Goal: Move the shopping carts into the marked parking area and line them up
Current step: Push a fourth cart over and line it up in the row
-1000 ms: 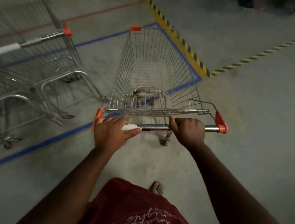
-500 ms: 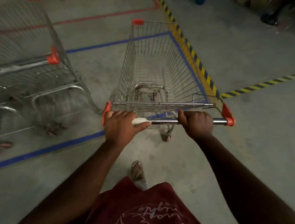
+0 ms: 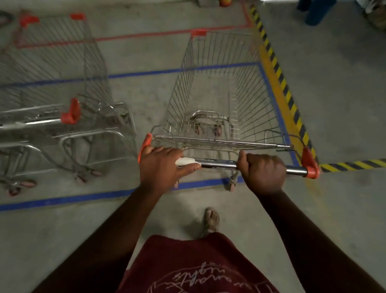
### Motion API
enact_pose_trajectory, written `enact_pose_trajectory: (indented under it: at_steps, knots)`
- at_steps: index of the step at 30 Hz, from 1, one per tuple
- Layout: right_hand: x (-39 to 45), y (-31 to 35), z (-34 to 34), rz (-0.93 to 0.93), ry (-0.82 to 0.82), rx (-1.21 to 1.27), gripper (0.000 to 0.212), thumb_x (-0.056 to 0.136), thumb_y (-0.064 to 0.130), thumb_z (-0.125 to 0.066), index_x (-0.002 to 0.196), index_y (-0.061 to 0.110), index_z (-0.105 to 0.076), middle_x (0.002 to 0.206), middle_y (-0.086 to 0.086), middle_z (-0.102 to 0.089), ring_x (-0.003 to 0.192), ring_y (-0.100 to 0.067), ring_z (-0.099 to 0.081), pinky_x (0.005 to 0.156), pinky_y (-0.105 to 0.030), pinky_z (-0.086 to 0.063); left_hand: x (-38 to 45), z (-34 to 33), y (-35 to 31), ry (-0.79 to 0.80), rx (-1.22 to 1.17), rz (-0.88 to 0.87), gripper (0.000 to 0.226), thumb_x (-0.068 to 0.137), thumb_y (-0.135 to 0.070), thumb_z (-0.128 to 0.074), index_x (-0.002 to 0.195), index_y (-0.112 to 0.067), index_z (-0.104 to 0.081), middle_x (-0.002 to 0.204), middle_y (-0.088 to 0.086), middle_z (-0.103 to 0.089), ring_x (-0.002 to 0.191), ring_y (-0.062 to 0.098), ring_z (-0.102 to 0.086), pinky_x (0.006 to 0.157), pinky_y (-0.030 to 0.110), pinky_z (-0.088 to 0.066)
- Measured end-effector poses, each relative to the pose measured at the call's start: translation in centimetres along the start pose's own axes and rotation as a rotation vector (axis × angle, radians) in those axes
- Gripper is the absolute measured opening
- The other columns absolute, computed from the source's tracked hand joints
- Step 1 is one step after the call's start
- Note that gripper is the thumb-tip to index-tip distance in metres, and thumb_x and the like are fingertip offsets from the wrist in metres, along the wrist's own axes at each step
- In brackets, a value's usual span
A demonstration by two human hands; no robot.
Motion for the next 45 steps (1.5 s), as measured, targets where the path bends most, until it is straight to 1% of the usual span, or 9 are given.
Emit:
enact_pose_trajectory:
  at_steps: [4, 9, 13, 16, 20, 26, 31, 36, 45]
  knots:
    - [4.6, -1.1, -2.6, 0.032, 0.011, 0.042, 0.057, 0.105, 0.041, -0.052, 0.053, 0.016, -0.059, 0.045, -0.005, -0.052, 0.04, -0.03, -0.051, 0.054, -0.032, -0.032, 3.1, -1.5, 0.0, 0.043, 0.018, 0.062, 0.061, 0.08, -0.084, -0.062, 0.077, -0.025, -0.075, 0.069, -0.005, -0.073, 0.067, 0.019, -0.069, 0.119, 0.059, -0.033]
    - [8.8, -1.8, -4.9, 0.087, 0.017, 0.093, 0.056, 0.102, 0.04, -0.058, 0.052, 0.015, -0.059, 0.044, -0.003, -0.051, 0.039, -0.028, -0.048, 0.053, -0.03, -0.03, 5.9, -2.5, 0.5, 0.113, 0.06, 0.168, 0.064, 0.08, -0.088, -0.057, 0.075, -0.027, -0.073, 0.066, -0.009, -0.07, 0.067, 0.016, -0.068, 0.122, 0.056, -0.028]
    - [11.0, -1.4, -6.2, 0.12, -0.018, 0.115, 0.056, 0.103, 0.039, -0.057, 0.052, 0.016, -0.059, 0.043, -0.001, -0.048, 0.038, -0.026, -0.045, 0.057, -0.029, -0.024, 7.2, -2.9, 1.2, 0.138, 0.059, 0.202, 0.063, 0.08, -0.087, -0.056, 0.076, -0.027, -0.071, 0.065, -0.009, -0.069, 0.067, 0.015, -0.068, 0.123, 0.055, -0.026]
    - [12.3, -0.6, -7.1, 0.118, -0.026, 0.126, 0.058, 0.105, 0.04, -0.054, 0.052, 0.016, -0.059, 0.044, -0.002, -0.049, 0.038, -0.026, -0.047, 0.055, -0.03, -0.028, 8.3, -3.0, 2.5, 0.173, 0.052, 0.2, 0.061, 0.082, -0.086, -0.055, 0.08, -0.028, -0.071, 0.068, -0.01, -0.07, 0.07, 0.014, -0.07, 0.123, 0.056, -0.025]
    - [13.4, 1.3, -8.2, 0.116, 0.039, 0.132, 0.063, 0.108, 0.047, -0.048, 0.056, 0.016, -0.064, 0.046, -0.002, -0.052, 0.04, -0.026, -0.049, 0.055, -0.031, -0.036, 9.4, -2.9, 4.8, 0.202, 0.027, 0.207, 0.061, 0.084, -0.086, -0.052, 0.084, -0.028, -0.072, 0.073, -0.01, -0.072, 0.075, 0.013, -0.071, 0.125, 0.052, -0.02]
    - [14.0, 2.7, -8.2, 0.109, 0.015, 0.129, 0.061, 0.107, 0.048, -0.053, 0.054, 0.017, -0.064, 0.044, 0.001, -0.049, 0.038, -0.023, -0.044, 0.053, -0.028, -0.029, 9.6, -3.1, 6.6, 0.181, 0.014, 0.189, 0.059, 0.084, -0.084, -0.055, 0.084, -0.028, -0.072, 0.071, -0.01, -0.071, 0.071, 0.013, -0.07, 0.124, 0.055, -0.023]
    - [15.2, 3.5, -8.9, 0.118, 0.046, 0.127, 0.063, 0.107, 0.049, -0.05, 0.055, 0.016, -0.066, 0.045, -0.001, -0.051, 0.039, -0.026, -0.048, 0.051, -0.029, -0.033, 9.7, -3.2, 8.1, 0.225, 0.004, 0.149, 0.056, 0.089, -0.078, -0.049, 0.094, -0.028, -0.073, 0.08, -0.01, -0.073, 0.079, 0.017, -0.071, 0.124, 0.058, -0.021]
    - [16.2, 4.9, -9.2, 0.131, 0.077, 0.119, 0.059, 0.105, 0.046, -0.05, 0.058, 0.016, -0.07, 0.047, -0.004, -0.058, 0.041, -0.029, -0.055, 0.053, -0.029, -0.035, 9.4, -3.2, 10.4, 0.272, -0.078, 0.085, 0.048, 0.092, -0.067, -0.049, 0.112, -0.03, -0.074, 0.1, -0.009, -0.077, 0.092, 0.019, -0.073, 0.123, 0.064, -0.019]
    - [15.9, 8.3, -8.8, 0.142, 0.081, 0.116, 0.057, 0.103, 0.044, -0.052, 0.057, 0.014, -0.067, 0.047, -0.005, -0.057, 0.041, -0.03, -0.055, 0.056, -0.028, -0.026, 7.7, -1.5, 13.6, 0.239, -0.133, 0.099, 0.046, 0.091, -0.062, -0.054, 0.116, -0.03, -0.075, 0.102, -0.008, -0.078, 0.094, 0.017, -0.073, 0.124, 0.063, -0.018]
Point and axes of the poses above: each hand's wrist, its own x-axis towards the middle knuckle, its own z-axis out of the back of the hand, y = z × x, the point moved 3 cm from there along x, towards the middle knuckle
